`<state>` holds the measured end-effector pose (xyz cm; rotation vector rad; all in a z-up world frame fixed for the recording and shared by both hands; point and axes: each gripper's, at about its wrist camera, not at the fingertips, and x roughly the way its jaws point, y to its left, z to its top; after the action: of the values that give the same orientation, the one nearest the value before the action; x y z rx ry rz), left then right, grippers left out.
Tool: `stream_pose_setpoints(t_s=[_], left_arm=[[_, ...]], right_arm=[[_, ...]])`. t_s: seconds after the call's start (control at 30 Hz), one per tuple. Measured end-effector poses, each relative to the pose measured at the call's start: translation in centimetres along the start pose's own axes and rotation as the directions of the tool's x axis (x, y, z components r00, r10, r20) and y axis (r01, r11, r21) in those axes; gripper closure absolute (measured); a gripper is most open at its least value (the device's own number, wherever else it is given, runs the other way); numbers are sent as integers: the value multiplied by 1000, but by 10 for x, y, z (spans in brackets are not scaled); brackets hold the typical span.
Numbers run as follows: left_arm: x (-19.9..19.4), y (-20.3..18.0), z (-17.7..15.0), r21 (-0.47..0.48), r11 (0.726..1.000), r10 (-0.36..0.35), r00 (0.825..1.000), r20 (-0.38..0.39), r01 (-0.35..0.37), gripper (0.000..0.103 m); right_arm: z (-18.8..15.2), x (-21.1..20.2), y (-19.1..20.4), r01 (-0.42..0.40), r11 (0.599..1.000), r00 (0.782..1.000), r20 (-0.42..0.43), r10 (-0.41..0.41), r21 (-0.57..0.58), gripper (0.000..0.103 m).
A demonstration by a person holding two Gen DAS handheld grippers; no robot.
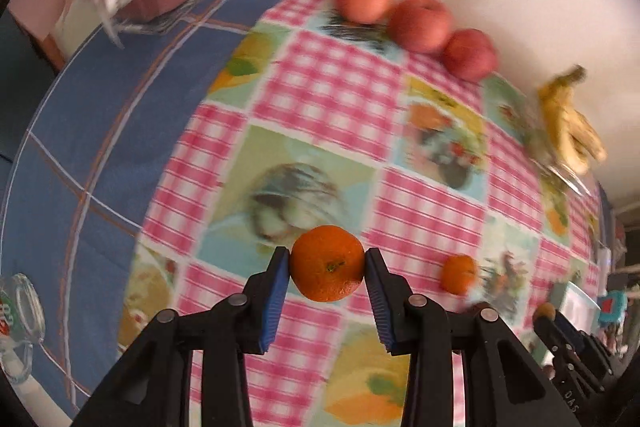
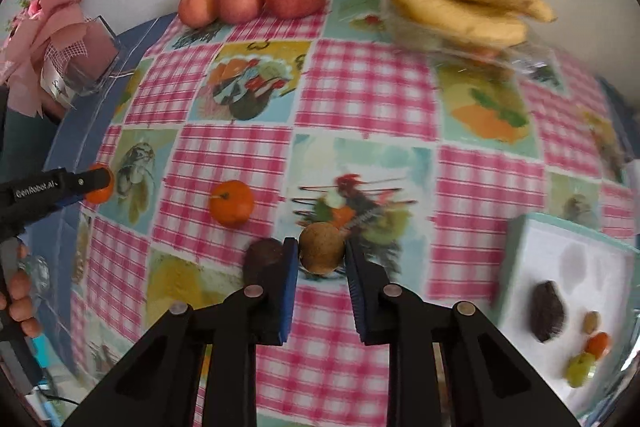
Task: Organize fruits
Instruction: 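Carry the brown round fruit and orange over the white tray with both tools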
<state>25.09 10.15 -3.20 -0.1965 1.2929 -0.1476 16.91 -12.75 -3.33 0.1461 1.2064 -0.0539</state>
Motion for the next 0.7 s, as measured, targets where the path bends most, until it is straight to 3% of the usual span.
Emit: stream_pose_setpoints(t_s=[0.3,0.7], left_arm=[[-21,-84,-42,98,991,-92,994,53,87,62],[-24,-151,-90,96,985,-157,981,114,147,62]], right_arm=[[-33,-40,-33,18,999,994,109,-23,45,78],[-63,-68,-94,-2,988,975,219,-32,154,78]])
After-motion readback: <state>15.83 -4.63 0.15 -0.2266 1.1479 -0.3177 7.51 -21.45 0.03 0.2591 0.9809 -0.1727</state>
